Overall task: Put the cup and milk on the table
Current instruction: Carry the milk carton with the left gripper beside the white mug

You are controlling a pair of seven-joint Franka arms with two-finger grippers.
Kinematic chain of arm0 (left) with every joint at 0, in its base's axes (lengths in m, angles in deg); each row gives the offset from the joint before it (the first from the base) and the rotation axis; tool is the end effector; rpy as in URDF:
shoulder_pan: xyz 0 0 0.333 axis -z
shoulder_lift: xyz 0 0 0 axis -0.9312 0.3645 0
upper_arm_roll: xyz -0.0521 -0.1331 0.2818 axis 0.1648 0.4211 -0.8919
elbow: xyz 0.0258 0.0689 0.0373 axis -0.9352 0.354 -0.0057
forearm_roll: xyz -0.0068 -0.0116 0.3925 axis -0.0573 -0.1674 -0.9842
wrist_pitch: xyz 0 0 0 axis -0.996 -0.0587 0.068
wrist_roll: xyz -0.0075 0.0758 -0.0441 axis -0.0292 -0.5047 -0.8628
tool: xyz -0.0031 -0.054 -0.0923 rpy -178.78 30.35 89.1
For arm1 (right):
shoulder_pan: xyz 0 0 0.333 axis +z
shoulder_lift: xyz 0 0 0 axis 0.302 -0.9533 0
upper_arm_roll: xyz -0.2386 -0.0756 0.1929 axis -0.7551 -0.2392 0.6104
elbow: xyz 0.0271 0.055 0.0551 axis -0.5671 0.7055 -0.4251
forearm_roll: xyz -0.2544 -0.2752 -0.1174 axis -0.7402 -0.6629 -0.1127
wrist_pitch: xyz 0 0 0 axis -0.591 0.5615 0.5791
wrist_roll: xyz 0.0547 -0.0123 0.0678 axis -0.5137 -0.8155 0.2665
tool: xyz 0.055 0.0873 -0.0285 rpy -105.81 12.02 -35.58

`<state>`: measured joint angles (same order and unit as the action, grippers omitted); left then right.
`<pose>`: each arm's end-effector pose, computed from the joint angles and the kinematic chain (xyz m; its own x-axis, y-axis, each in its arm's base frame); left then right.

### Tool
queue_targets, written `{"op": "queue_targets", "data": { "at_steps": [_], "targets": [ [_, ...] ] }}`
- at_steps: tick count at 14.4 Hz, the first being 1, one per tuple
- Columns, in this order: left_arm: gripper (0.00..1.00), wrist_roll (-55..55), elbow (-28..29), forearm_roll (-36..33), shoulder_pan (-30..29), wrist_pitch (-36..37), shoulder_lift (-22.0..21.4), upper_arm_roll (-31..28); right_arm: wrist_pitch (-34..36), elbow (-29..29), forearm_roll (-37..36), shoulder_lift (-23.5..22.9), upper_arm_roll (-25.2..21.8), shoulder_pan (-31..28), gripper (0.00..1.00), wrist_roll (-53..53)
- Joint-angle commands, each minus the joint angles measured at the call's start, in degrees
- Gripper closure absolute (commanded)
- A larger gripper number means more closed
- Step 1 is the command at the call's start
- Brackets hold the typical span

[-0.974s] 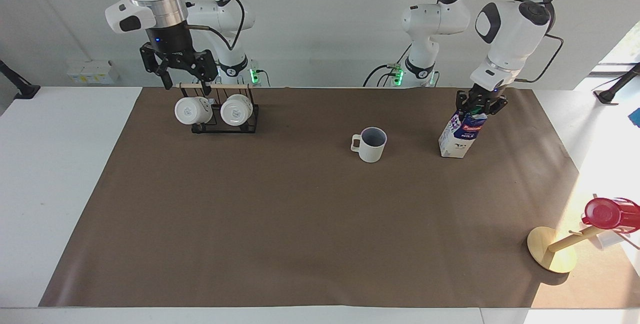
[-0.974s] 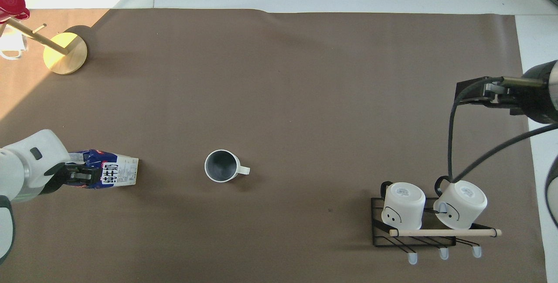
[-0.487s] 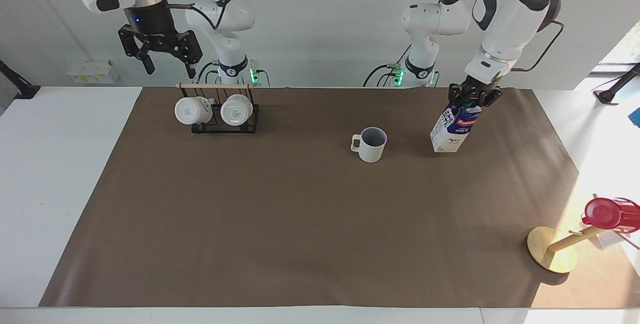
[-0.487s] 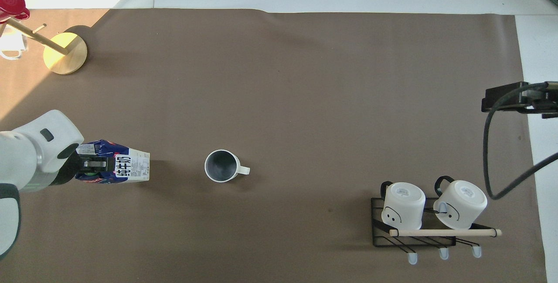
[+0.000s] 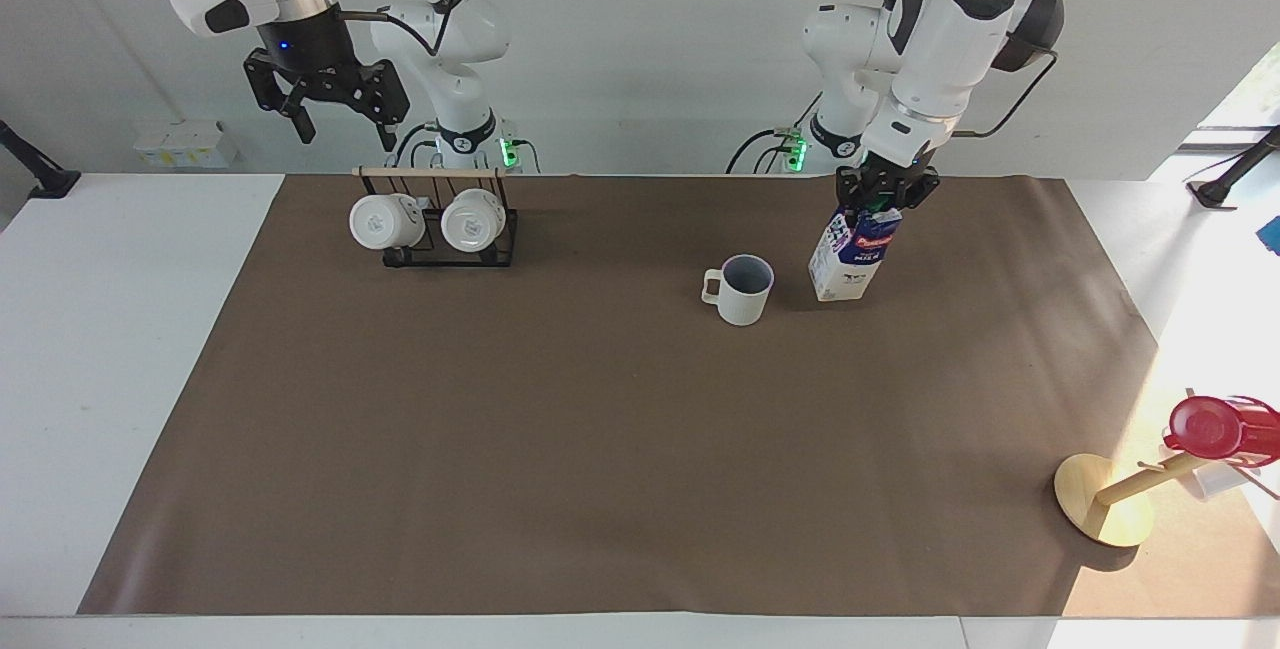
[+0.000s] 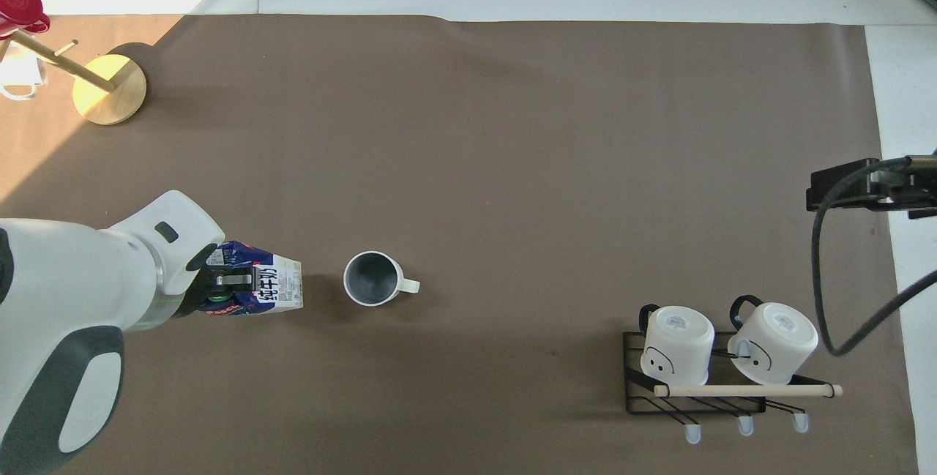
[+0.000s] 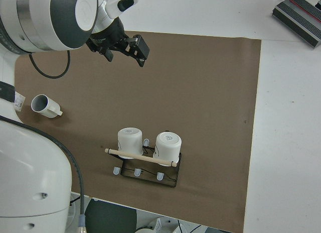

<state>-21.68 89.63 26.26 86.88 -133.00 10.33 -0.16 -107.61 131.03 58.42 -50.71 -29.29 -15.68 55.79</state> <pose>0.4479 -0.1418 0.5009 0.9996 -0.0121 0.0262 -0.0132 -0.9990 0.0428 0.5243 0.0417 0.6948 0.9958 -0.0889 0.0213 -0.0898 -0.9951 0.0426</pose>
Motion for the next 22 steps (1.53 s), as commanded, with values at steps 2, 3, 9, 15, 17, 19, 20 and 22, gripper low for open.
{"op": "queue_targets", "data": {
  "at_steps": [2,3,9,15,17,19,20,22],
  "targets": [
    [0.52,-5.23,-0.57,-0.93,3.8,-3.72,3.27,-0.69,1.13,0.0,0.62,0.52,0.7,-0.93,0.0,2.37],
    [0.52,-6.55,-0.57,-0.93,3.98,-4.69,3.72,-0.61,1.13,0.0,0.71,0.52,0.79,-0.93,0.0,2.46],
    [0.52,-9.37,-0.22,-0.93,6.44,-9.09,6.88,-0.61,0.95,0.09,2.64,0.52,0.62,-1.11,0.0,2.2],
    [0.52,-9.11,1.53,-1.28,6.53,-11.03,6.97,-0.61,1.04,0.09,2.64,0.52,0.7,-1.11,0.0,1.76],
    [0.52,-8.85,1.54,-1.72,6.53,-11.03,6.97,-0.61,1.13,0.09,2.64,0.52,0.61,-1.11,0.0,1.76],
    [0.52,-8.67,2.32,-1.72,6.62,-11.64,6.97,-0.61,1.13,0.09,2.64,0.52,0.61,-1.11,0.0,1.76],
    [0.5,-8.67,2.33,-1.72,6.62,-11.73,6.97,-0.61,1.13,0.09,2.64,0.52,0.61,-1.11,0.0,1.76],
    [0.4,-8.67,2.33,-1.72,6.62,-11.65,6.89,-0.61,1.13,0.17,2.64,0.52,0.61,-1.11,0.0,1.76]
  ]
}}
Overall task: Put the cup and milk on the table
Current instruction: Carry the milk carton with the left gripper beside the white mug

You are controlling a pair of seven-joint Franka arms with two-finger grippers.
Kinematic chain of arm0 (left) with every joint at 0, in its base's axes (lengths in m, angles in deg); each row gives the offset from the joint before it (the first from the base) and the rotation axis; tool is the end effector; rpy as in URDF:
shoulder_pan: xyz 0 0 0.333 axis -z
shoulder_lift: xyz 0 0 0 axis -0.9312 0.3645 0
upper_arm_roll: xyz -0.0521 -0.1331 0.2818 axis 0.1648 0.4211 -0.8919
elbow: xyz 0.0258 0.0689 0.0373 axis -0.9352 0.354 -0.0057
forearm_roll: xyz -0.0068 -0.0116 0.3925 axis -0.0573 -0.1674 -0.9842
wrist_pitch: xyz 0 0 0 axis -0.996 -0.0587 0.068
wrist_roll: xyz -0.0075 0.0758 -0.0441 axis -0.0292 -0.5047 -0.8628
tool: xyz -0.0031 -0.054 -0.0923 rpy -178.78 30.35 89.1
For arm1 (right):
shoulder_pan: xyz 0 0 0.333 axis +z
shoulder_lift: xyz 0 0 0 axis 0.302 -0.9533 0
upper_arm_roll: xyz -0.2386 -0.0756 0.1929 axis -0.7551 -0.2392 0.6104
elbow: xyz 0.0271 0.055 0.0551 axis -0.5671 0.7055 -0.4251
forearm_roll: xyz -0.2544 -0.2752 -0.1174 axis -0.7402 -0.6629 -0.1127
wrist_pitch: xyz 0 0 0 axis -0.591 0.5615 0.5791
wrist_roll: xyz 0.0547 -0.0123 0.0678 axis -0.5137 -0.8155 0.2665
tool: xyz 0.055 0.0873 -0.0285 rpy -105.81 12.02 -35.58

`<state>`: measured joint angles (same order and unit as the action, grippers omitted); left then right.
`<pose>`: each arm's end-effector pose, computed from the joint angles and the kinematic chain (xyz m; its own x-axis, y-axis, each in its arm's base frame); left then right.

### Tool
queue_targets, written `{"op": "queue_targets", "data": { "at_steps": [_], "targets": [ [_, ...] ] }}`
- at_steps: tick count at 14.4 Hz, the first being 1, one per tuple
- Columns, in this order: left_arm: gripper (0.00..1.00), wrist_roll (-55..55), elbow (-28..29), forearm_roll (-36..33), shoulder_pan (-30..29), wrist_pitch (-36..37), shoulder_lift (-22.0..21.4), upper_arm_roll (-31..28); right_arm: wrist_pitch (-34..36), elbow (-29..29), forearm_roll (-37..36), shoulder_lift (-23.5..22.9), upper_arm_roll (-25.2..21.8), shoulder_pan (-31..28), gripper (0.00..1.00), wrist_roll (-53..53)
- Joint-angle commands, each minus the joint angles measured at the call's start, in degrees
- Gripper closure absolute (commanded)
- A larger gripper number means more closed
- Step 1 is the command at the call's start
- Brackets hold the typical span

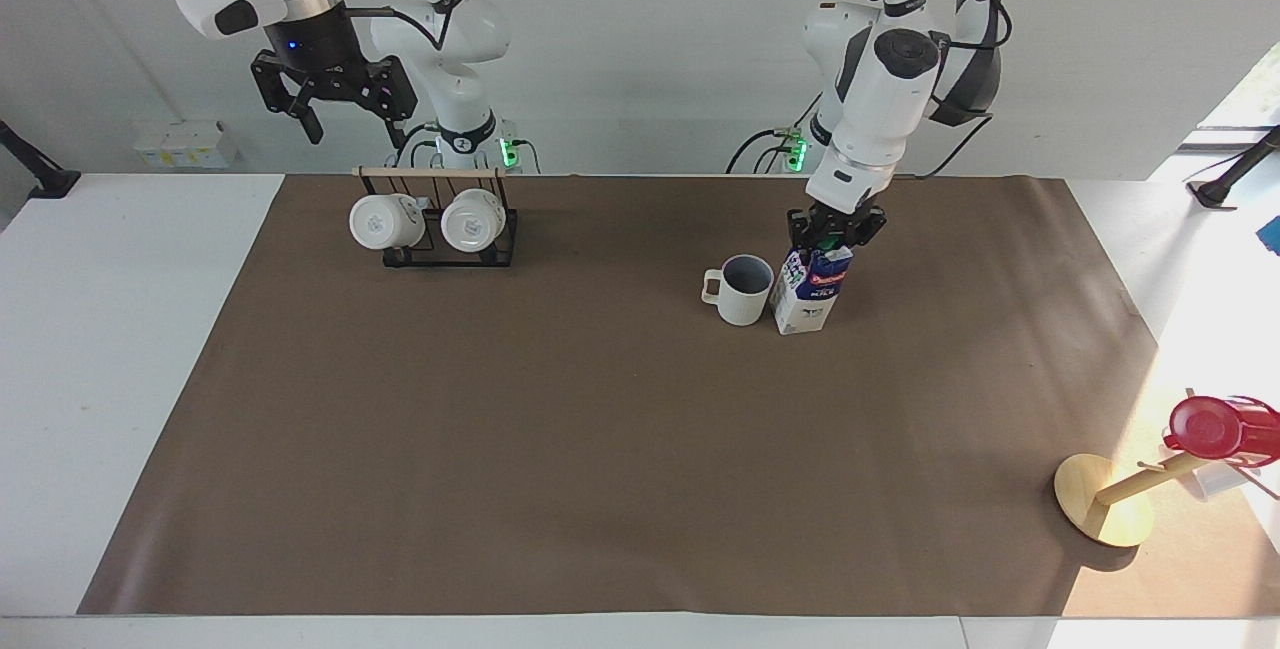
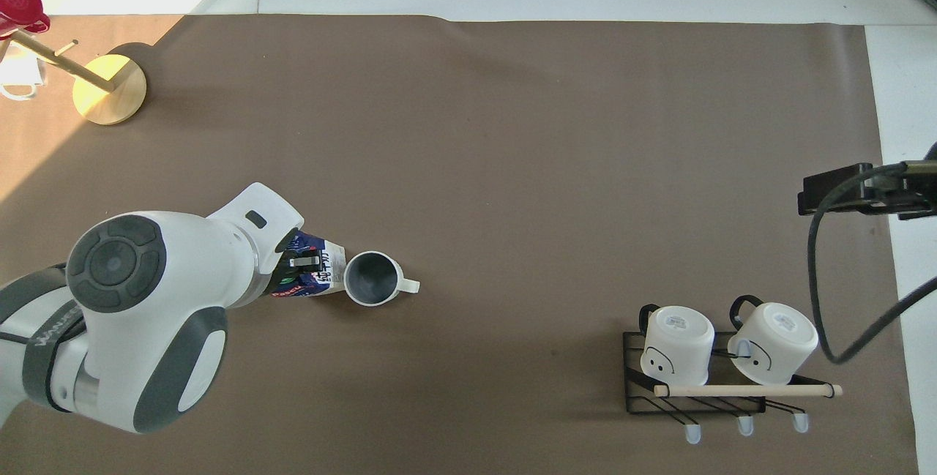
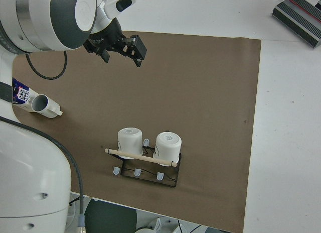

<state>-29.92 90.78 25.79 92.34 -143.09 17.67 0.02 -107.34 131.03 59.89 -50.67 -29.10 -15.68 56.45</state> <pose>0.4618 -0.1970 0.4455 0.9981 0.0347 0.0501 0.0324 -0.9984 0.0471 0.5231 0.0465 0.6946 0.9975 -0.0702 0.0127 -0.0704 -0.9973 0.0187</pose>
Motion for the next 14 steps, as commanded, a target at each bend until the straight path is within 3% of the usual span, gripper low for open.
{"op": "queue_targets", "data": {
  "at_steps": [1,3,7,14],
  "targets": [
    [0.24,-0.43,1.18,-1.25,1.16,-1.37,-0.37,-0.79,0.86,0.09,1.17,0.49,0.43,-1.11,0.0,1.09],
    [0.0,-0.51,0.92,-1.25,1.16,-0.76,-0.37,-0.79,0.86,0.18,1.17,0.49,0.43,-1.11,0.0,1.09],
    [0.0,-1.13,-1.36,-1.25,1.07,0.81,-0.46,-0.79,0.86,0.18,1.17,0.49,0.43,-1.11,0.0,1.09],
    [0.0,-0.6,-10.59,-1.16,0.28,14.25,-0.72,-0.88,0.86,0.18,1.17,0.49,0.43,-1.11,0.0,1.09]
  ]
}}
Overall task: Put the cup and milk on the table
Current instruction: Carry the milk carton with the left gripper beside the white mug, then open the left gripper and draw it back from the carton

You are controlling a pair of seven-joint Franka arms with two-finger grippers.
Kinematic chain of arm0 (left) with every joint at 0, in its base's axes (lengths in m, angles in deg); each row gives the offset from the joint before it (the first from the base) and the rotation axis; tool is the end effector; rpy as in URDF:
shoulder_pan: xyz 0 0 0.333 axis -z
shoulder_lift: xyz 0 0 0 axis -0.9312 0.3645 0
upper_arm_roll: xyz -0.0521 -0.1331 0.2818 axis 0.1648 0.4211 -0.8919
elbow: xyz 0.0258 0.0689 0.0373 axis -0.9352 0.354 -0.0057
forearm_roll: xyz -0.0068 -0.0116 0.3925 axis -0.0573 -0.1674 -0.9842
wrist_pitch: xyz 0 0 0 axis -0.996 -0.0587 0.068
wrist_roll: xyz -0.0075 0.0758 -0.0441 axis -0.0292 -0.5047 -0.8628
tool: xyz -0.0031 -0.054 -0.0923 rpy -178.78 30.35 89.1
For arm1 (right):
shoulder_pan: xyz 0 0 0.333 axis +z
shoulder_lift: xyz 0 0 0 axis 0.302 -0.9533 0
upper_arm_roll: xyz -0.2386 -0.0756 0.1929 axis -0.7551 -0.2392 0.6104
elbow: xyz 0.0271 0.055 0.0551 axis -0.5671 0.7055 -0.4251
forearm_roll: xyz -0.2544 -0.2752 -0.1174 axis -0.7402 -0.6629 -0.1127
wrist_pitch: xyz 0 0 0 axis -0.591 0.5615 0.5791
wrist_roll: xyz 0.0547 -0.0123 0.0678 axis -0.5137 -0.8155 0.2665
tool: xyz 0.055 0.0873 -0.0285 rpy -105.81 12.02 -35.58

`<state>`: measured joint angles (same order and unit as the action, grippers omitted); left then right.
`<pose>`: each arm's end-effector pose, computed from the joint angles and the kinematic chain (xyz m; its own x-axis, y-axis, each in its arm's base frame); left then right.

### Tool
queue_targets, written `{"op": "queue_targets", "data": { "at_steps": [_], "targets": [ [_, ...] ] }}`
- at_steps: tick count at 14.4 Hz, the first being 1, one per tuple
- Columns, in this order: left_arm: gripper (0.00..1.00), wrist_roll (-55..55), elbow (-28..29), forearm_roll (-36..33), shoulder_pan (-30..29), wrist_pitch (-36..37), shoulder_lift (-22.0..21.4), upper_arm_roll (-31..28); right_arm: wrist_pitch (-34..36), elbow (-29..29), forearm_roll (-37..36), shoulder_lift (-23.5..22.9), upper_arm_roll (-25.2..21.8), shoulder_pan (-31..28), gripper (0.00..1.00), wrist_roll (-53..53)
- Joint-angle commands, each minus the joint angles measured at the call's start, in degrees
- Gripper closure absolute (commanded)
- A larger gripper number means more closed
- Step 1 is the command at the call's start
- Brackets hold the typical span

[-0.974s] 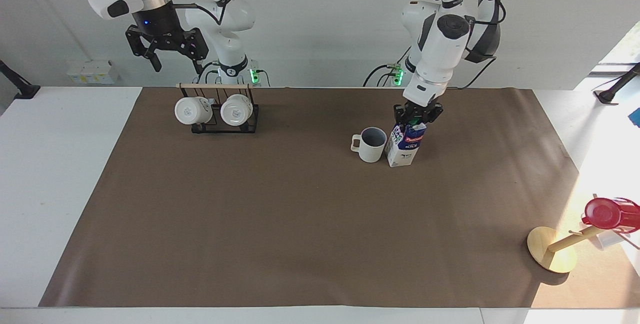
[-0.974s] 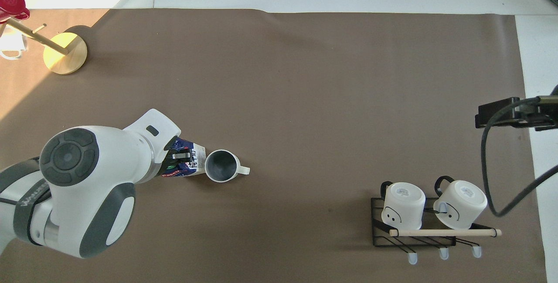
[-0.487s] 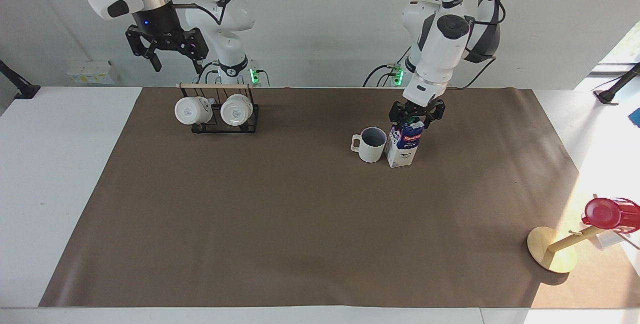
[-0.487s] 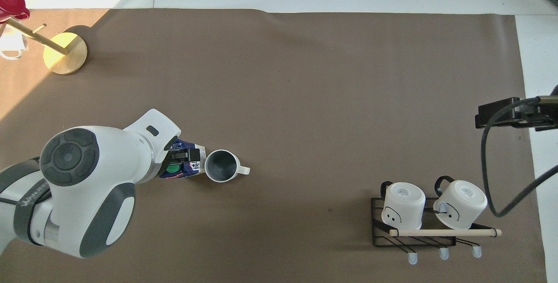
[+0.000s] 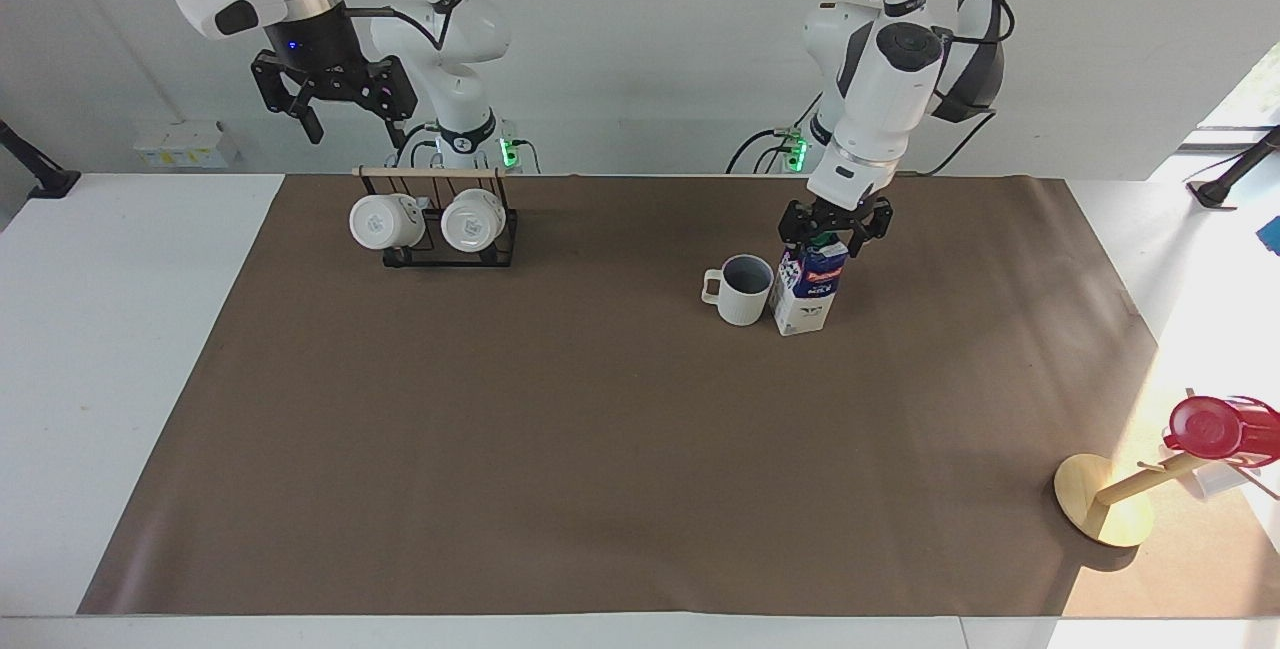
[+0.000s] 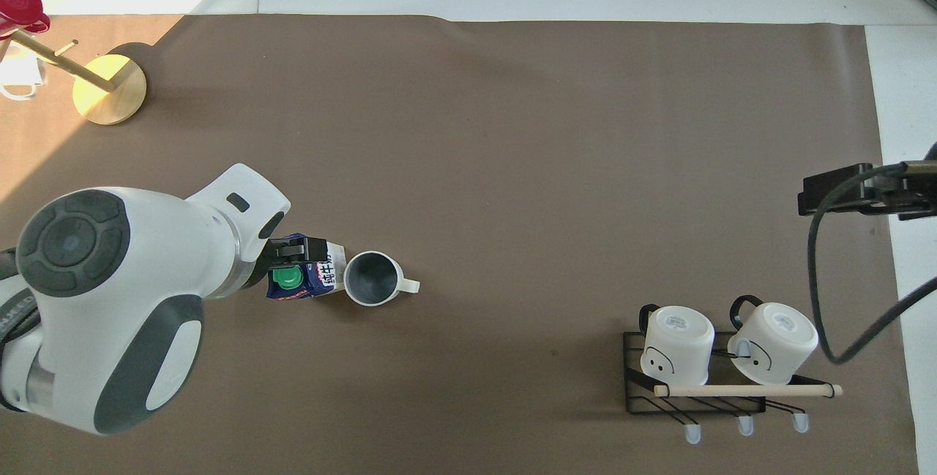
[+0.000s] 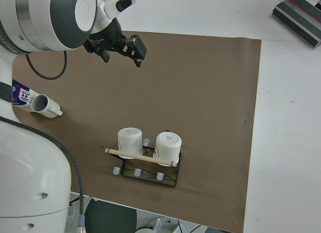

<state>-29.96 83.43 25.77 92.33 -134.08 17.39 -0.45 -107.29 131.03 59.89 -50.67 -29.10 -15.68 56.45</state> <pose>0.4703 -0.1962 0.4943 0.9988 0.0399 0.0271 0.0388 -0.9985 0.0394 0.5230 0.0465 0.6945 0.9975 -0.0702 0.0118 -0.0704 -0.9973 0.0188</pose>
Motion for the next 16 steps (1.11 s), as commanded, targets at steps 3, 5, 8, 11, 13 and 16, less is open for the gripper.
{"op": "queue_targets", "data": {
  "at_steps": [3,5,8,11,13,16],
  "targets": [
    [0.0,0.31,-10.51,-1.14,-0.67,14.45,-0.88,-1.11,0.81,0.18,1.17,0.49,0.43,-1.11,0.0,1.09],
    [0.0,4.94,-15.45,-1.23,-3.56,20.0,-0.7,-1.19,0.81,0.18,1.17,0.57,0.43,-1.11,0.0,1.09],
    [0.0,17.07,-20.73,-1.14,-10.23,25.02,-0.53,-1.19,0.81,0.18,1.17,0.57,0.43,-1.11,0.0,1.0],
    [0.0,20.88,-24.42,-1.14,-14.02,28.63,-0.26,-1.19,0.81,0.18,1.17,0.49,0.43,-1.11,0.0,1.0],
    [0.0,21.14,-25.22,-0.88,-15.09,30.38,-0.35,-1.28,0.81,0.18,1.17,0.49,0.43,-1.11,0.0,1.09],
    [0.0,21.41,-25.4,-0.61,-15.09,32.67,-0.97,-1.46,0.81,0.18,1.17,0.49,0.43,-1.11,0.0,1.09]
  ]
}}
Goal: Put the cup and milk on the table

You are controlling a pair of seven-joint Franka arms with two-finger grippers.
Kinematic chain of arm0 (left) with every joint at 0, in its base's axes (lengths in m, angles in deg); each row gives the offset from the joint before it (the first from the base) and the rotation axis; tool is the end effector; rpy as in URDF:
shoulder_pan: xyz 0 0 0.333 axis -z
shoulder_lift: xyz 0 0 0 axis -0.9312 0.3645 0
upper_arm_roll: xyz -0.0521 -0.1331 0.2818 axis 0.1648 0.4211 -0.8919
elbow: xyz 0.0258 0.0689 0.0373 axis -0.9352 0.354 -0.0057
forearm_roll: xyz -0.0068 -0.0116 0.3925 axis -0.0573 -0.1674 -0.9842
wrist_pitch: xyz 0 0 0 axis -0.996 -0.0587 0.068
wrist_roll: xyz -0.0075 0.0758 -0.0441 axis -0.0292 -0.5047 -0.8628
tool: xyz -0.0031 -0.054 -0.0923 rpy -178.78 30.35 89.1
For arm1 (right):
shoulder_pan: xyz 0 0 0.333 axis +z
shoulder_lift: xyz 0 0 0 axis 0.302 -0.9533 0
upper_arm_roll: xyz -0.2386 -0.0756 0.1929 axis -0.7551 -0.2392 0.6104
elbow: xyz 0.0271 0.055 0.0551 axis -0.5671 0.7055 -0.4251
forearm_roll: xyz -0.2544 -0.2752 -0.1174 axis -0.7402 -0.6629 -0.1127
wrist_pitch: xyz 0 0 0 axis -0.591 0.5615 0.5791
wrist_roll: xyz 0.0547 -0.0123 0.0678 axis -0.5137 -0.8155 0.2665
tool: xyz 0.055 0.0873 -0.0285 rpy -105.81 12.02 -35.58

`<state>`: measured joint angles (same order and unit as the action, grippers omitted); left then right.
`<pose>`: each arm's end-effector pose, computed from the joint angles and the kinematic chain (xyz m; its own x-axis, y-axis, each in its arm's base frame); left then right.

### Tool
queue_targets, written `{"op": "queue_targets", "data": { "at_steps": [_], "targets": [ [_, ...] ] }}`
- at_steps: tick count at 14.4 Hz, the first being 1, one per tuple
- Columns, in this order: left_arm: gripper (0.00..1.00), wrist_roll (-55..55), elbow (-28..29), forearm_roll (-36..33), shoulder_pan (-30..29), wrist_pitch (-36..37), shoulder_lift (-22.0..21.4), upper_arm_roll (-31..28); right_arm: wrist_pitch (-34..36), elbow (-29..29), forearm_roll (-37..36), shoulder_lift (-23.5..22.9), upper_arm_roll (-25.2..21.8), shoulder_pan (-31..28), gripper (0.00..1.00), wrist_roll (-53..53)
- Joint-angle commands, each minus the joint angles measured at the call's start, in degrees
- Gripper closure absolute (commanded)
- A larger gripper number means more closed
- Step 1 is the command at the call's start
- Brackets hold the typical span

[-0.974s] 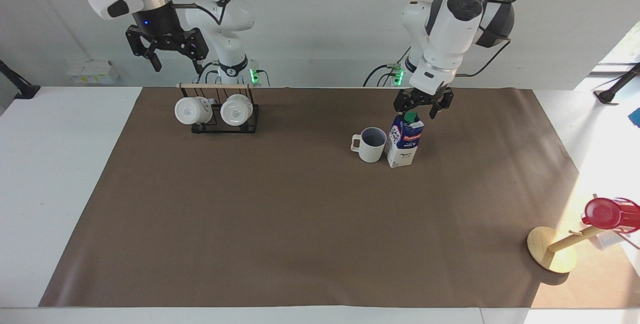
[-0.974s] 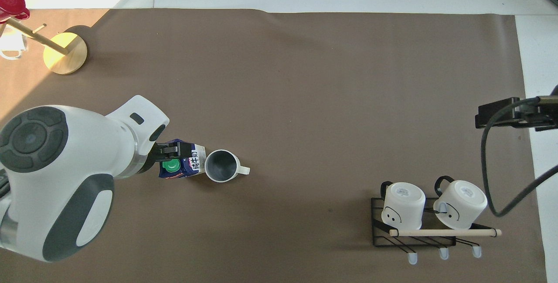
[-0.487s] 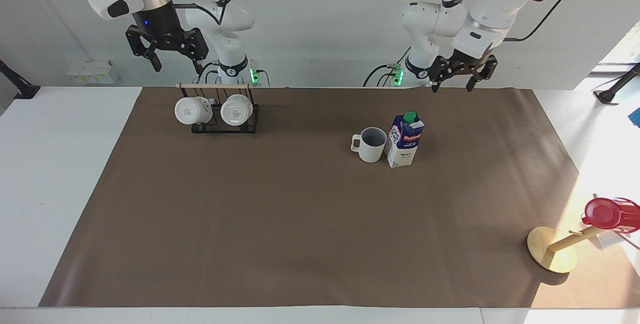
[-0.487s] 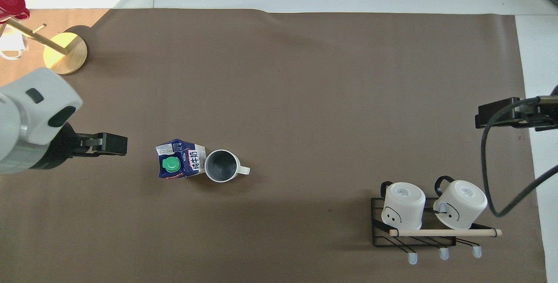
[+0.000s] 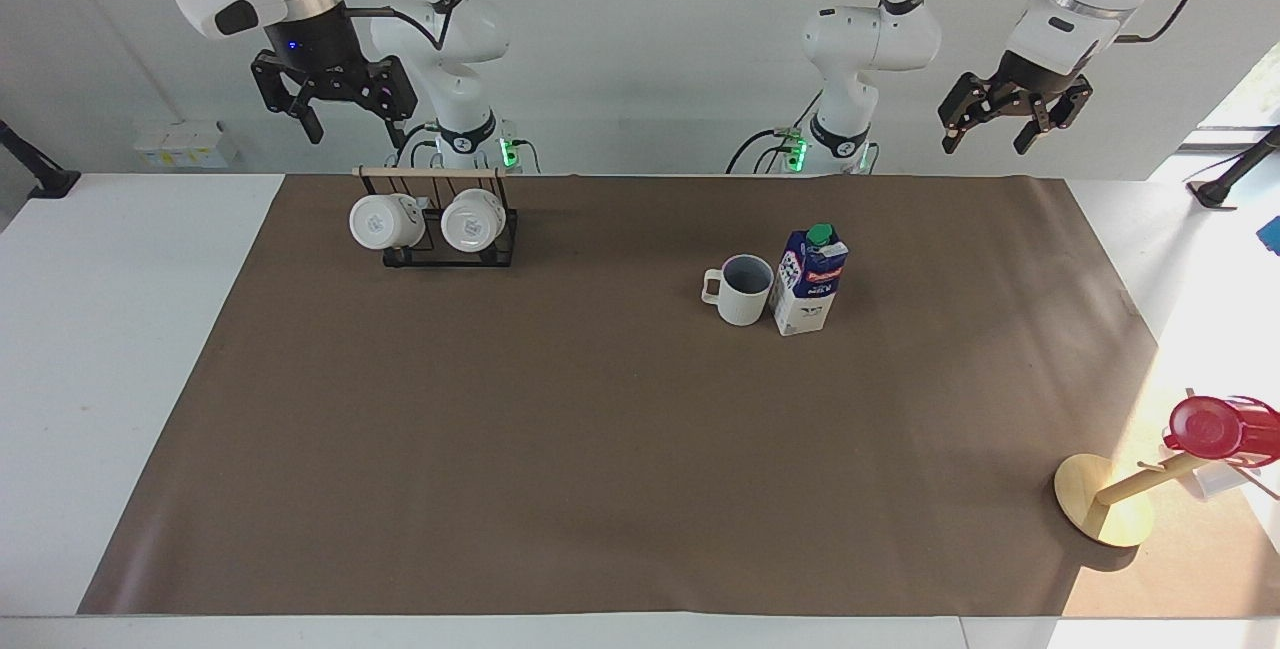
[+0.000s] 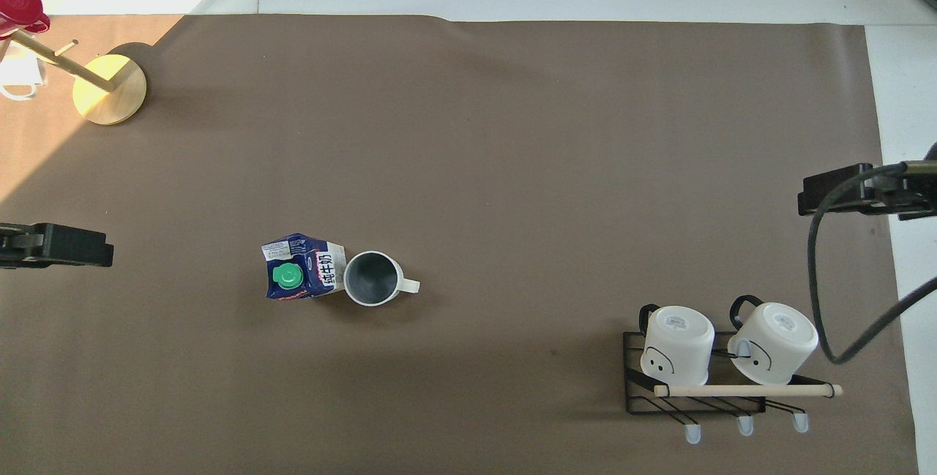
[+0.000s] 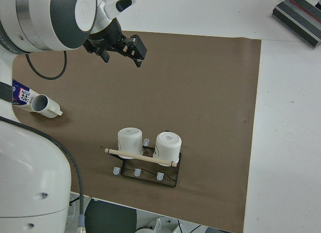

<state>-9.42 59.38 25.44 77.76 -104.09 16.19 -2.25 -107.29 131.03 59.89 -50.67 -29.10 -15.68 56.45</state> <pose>0.4800 -0.0511 0.6588 0.9980 -0.0450 -0.0435 -0.0440 -0.9987 0.0239 0.5230 0.0465 0.6945 0.9975 -0.0702 0.0118 -0.0704 -0.9973 0.0188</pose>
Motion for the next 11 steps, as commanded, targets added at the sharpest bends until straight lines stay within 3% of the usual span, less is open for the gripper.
{"op": "queue_targets", "data": {
  "at_steps": [1,11],
  "targets": [
    [0.0,0.78,-1.27,-0.2,-0.35,3.12,0.23,0.43,0.81,0.17,1.17,0.57,0.43,-1.11,0.0,1.09],
    [0.0,0.78,-1.27,-0.11,0.18,3.74,0.06,1.22,1.94,0.26,1.17,0.84,0.08,-1.28,0.0,1.09]
  ]
}}
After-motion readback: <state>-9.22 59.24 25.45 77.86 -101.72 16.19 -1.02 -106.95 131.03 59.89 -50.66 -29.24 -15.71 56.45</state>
